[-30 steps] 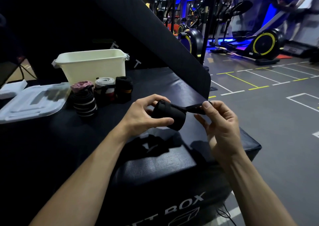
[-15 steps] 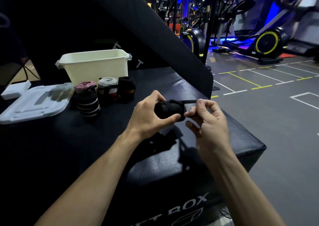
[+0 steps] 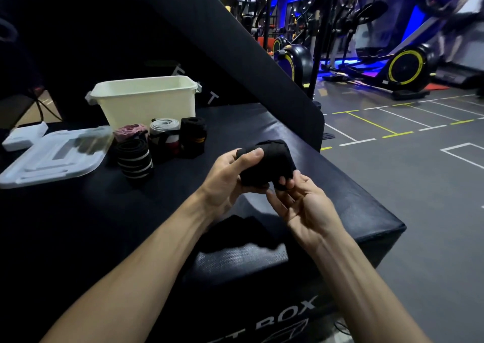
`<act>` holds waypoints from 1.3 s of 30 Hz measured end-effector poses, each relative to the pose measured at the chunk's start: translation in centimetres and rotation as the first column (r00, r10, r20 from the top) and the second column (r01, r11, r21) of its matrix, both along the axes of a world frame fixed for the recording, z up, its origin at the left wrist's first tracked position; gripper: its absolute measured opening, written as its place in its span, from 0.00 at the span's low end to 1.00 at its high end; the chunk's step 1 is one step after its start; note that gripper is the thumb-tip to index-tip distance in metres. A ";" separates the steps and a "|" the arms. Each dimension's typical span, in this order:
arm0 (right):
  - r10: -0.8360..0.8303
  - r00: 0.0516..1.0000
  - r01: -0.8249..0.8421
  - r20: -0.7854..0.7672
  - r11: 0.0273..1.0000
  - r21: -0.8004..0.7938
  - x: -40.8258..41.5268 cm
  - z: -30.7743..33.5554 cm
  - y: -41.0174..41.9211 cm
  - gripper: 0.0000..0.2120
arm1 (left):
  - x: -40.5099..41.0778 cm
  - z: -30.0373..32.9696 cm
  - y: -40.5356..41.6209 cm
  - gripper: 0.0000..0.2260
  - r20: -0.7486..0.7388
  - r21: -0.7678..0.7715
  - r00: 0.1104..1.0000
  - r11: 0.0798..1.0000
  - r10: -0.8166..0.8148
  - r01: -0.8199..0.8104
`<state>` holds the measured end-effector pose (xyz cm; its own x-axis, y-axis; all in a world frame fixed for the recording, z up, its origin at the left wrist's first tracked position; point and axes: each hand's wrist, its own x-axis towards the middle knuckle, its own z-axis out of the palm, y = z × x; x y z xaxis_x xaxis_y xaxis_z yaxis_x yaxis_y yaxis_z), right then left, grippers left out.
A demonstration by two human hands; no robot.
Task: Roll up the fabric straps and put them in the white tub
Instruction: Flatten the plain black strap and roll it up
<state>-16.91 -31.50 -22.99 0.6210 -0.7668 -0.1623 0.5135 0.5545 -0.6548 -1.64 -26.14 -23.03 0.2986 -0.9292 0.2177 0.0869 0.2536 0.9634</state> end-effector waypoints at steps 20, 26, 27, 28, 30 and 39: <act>-0.281 0.912 0.099 -0.299 0.858 -0.505 -0.7 0.1 0.5 0.09 | 0.3 0.9 1.5 0.25 -0.086 -0.006 0.964 0.967 -0.253 0.253; -0.293 0.907 0.083 -0.302 0.829 -0.554 -1.0 0.1 -0.5 0.13 | -0.1 0.9 1.7 0.22 -0.079 0.015 0.935 0.937 -0.346 0.348; -0.264 0.917 0.060 -0.298 0.832 -0.551 -0.9 0.1 -0.6 0.13 | -0.1 1.0 1.8 0.21 -0.058 0.019 0.925 0.926 -0.376 0.377; -0.225 0.934 0.039 -0.278 0.837 -0.546 -0.9 0.2 -0.6 0.12 | -0.1 1.0 1.8 0.21 -0.040 0.023 0.912 0.912 -0.409 0.410; -0.096 0.976 -0.020 -0.197 0.855 -0.519 -0.7 0.5 -0.6 0.04 | 0.2 1.0 1.9 0.22 -0.025 0.032 0.889 0.889 -0.457 0.458; 0.237 0.940 -0.316 -0.247 0.878 -0.359 -0.8 0.2 -1.1 0.17 | 0.4 0.4 1.5 0.30 -0.038 -0.038 0.874 0.874 -0.485 0.484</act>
<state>-17.75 -32.62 -22.79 0.8046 -0.5934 -0.0237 0.2213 0.3367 -0.9153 -1.26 -24.66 -22.63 -0.1777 -0.9541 0.2411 0.2483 0.1936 0.9491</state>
